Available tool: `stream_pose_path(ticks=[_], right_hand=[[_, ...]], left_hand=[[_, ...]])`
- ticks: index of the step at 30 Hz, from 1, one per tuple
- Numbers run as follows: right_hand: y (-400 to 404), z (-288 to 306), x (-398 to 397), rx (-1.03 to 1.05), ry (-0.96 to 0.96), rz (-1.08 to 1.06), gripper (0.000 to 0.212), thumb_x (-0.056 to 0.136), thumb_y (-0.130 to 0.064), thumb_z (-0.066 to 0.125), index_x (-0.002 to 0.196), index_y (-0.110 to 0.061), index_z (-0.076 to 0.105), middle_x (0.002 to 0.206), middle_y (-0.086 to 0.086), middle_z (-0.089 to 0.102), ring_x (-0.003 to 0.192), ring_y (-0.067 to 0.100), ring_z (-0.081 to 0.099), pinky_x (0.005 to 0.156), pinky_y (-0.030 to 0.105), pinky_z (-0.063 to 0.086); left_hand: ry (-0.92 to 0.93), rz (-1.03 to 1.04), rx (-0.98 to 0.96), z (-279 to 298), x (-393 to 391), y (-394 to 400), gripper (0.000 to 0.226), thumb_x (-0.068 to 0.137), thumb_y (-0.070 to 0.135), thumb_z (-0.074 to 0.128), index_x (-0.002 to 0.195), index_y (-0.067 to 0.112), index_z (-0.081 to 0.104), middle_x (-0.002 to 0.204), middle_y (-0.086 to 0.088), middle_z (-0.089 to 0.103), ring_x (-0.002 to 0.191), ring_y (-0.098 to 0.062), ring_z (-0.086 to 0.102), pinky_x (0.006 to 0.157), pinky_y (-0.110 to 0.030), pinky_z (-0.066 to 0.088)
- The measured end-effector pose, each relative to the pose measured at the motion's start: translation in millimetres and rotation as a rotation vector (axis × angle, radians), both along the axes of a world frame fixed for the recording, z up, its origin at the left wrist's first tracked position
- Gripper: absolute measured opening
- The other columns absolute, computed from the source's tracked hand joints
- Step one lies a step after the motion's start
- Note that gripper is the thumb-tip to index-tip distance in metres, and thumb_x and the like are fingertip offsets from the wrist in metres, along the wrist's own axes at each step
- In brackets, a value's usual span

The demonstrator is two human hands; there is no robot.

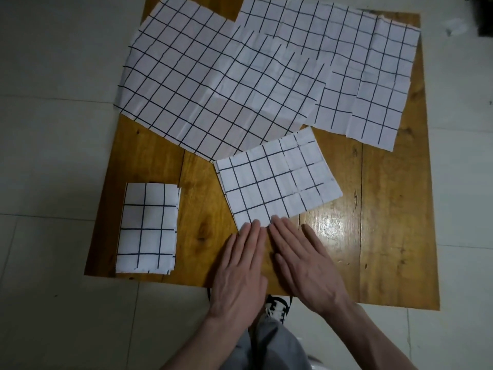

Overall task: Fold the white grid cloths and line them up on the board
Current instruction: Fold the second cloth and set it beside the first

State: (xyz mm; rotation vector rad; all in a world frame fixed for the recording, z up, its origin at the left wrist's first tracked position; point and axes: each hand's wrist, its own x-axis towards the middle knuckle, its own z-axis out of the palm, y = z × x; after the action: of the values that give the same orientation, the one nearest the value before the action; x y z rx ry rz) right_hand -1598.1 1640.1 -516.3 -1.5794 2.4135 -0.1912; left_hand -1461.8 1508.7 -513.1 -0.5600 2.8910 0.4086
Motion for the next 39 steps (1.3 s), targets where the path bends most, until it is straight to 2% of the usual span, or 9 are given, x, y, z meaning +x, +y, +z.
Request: stream_pose_path(ticks=[4, 9, 13, 19, 24, 27, 30, 34, 39], right_hand=[[3, 1, -9, 0.035, 0.033, 0.043, 0.060, 0.113, -0.040, 0.031, 0.166, -0.017, 0.016, 0.175, -0.002, 0.009, 0.161, 0.013, 0.010, 0.126, 0.049, 0.025], [9, 4, -20, 0.062, 0.052, -0.034, 0.062, 0.112, -0.047, 0.031, 0.166, -0.018, 0.020, 0.174, -0.003, 0.016, 0.160, 0.013, 0.013, 0.126, 0.049, 0.025], [19, 5, -33, 0.079, 0.058, -0.144, 0.062, 0.110, -0.049, 0.028, 0.165, -0.019, 0.024, 0.173, -0.002, 0.019, 0.160, 0.016, 0.013, 0.129, 0.046, 0.015], [34, 8, -55, 0.132, 0.038, -0.367, 0.060, 0.111, -0.047, 0.022, 0.166, -0.022, 0.018, 0.173, -0.004, 0.012, 0.161, 0.015, -0.001, 0.131, 0.045, 0.000], [35, 10, -62, 0.089, 0.024, -0.491, 0.057, 0.110, -0.045, 0.023, 0.164, -0.026, 0.025, 0.171, -0.009, 0.018, 0.161, 0.015, 0.003, 0.131, 0.042, -0.001], [27, 9, -57, 0.019, 0.019, -0.563, 0.055, 0.110, -0.043, 0.030, 0.161, -0.022, 0.035, 0.168, -0.007, 0.028, 0.161, 0.019, 0.012, 0.130, 0.041, 0.006], [18, 13, -57, -0.067, -0.023, -0.608, 0.046, 0.110, -0.033, 0.047, 0.152, -0.015, 0.049, 0.160, 0.003, 0.047, 0.155, 0.028, 0.026, 0.125, 0.050, 0.024], [4, 22, -69, -0.167, -0.096, -0.661, 0.041, 0.104, -0.035, 0.056, 0.140, -0.014, 0.056, 0.139, 0.010, 0.055, 0.128, 0.027, 0.046, 0.106, 0.053, 0.047], [-18, 30, -87, -0.164, -0.260, -0.840, 0.065, 0.100, -0.051, 0.060, 0.150, -0.013, 0.043, 0.136, 0.012, 0.057, 0.126, 0.025, 0.045, 0.102, 0.035, 0.037]], left_hand=[[-0.008, 0.016, 0.026, 0, -1, 0, 0.075, 0.097, 0.028, 0.033, 0.167, 0.009, 0.013, 0.177, -0.008, 0.006, 0.163, -0.024, 0.009, 0.127, -0.046, 0.017], [-0.034, 0.009, 0.029, 0, 0, -4, 0.073, 0.100, 0.032, 0.030, 0.168, 0.011, 0.013, 0.177, -0.007, 0.005, 0.163, -0.023, 0.008, 0.126, -0.047, 0.017], [-0.041, -0.009, 0.025, 0, 2, -8, 0.071, 0.106, 0.038, 0.033, 0.168, 0.014, 0.010, 0.177, -0.004, 0.003, 0.163, -0.021, 0.005, 0.127, -0.049, 0.018], [-0.042, -0.021, 0.031, -2, 5, -15, 0.069, 0.110, 0.048, 0.029, 0.168, 0.017, 0.012, 0.177, -0.002, 0.005, 0.163, -0.019, 0.005, 0.128, -0.052, 0.024], [-0.041, 0.005, 0.025, -4, 4, -13, 0.072, 0.110, 0.054, 0.025, 0.168, 0.015, 0.012, 0.177, -0.003, 0.008, 0.163, -0.020, 0.005, 0.127, -0.053, 0.024], [-0.052, 0.037, 0.032, -3, 2, -9, 0.072, 0.110, 0.056, 0.021, 0.168, 0.015, 0.011, 0.177, -0.003, 0.006, 0.163, -0.021, 0.004, 0.126, -0.055, 0.027], [-0.054, 0.079, 0.029, -2, -2, -2, 0.073, 0.109, 0.059, 0.018, 0.168, 0.015, 0.012, 0.177, -0.004, 0.005, 0.163, -0.022, 0.003, 0.127, -0.056, 0.025], [-0.041, 0.117, 0.042, -3, -5, 3, 0.072, 0.109, 0.058, 0.014, 0.168, 0.015, 0.014, 0.177, -0.004, 0.006, 0.163, -0.024, 0.003, 0.127, -0.056, 0.023], [-0.004, 0.138, 0.058, -5, -6, 7, 0.068, 0.109, 0.050, 0.016, 0.168, 0.015, 0.015, 0.177, -0.002, 0.007, 0.163, -0.024, 0.004, 0.127, -0.054, 0.020]])
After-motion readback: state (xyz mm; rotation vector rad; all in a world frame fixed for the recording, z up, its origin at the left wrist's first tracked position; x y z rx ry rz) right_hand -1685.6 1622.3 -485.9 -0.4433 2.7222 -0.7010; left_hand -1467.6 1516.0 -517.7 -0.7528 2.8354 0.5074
